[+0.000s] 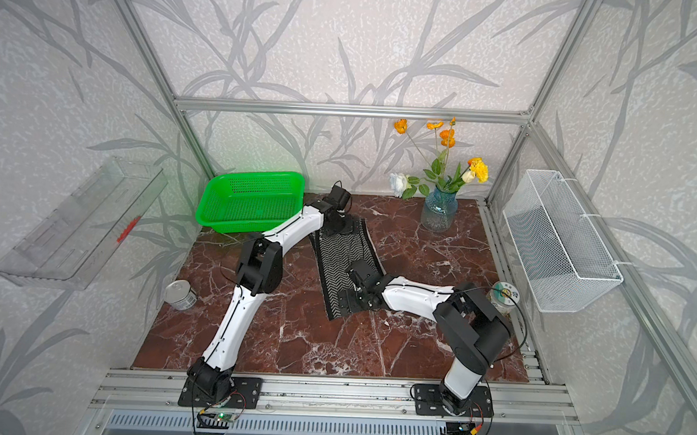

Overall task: Roll up the scarf and place it into the basket
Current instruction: Adjust the scarf at the center of the board.

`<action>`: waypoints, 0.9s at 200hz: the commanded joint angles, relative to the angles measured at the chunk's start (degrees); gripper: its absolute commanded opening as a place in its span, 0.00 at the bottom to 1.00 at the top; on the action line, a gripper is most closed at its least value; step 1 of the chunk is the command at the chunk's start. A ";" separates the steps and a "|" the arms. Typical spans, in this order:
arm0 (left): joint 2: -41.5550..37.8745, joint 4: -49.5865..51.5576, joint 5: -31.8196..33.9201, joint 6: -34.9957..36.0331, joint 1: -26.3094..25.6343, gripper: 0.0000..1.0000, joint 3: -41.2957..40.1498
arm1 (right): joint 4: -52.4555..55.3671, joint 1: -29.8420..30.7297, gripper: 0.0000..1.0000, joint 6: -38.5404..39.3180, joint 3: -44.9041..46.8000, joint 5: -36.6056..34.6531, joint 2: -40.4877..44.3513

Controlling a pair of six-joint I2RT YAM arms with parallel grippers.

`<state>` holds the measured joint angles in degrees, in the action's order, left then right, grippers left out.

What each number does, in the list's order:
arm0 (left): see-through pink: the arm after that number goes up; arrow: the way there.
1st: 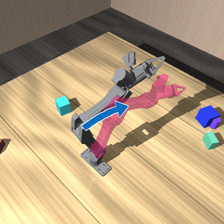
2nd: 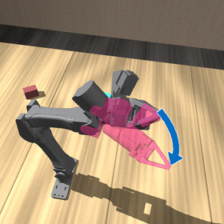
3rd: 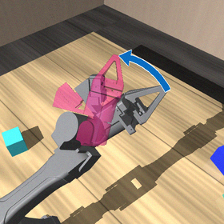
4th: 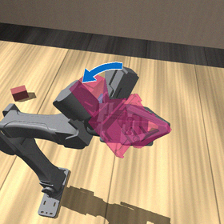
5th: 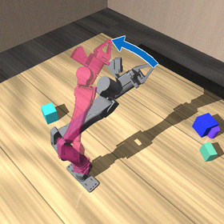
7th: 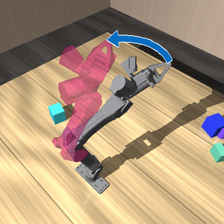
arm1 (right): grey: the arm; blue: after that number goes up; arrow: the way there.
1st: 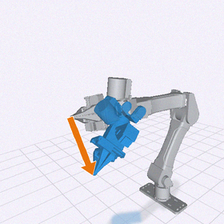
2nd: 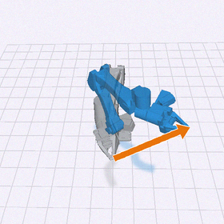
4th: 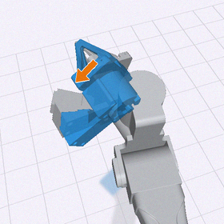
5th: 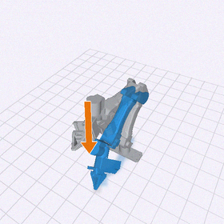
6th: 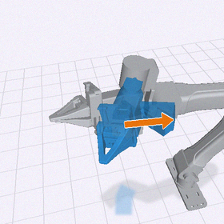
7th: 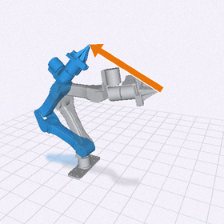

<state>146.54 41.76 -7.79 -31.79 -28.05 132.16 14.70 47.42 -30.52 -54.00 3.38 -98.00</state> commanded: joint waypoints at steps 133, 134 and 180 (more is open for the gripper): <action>-24.92 1.72 -8.47 3.55 1.08 1.00 -14.65 | 16.47 10.81 0.99 10.01 -4.63 -17.45 19.39; -25.40 1.51 -8.60 3.30 1.08 1.00 -15.27 | 16.40 10.79 0.99 10.29 -4.50 -17.58 19.54; -45.51 -20.93 -17.55 -14.38 -0.01 1.00 -53.43 | 13.85 10.77 0.99 24.98 -2.72 -25.79 19.55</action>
<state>106.00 33.30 -19.68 -34.96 -27.07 94.61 28.49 58.11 -15.27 -58.13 -15.40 -77.06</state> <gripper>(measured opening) 0.997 0.991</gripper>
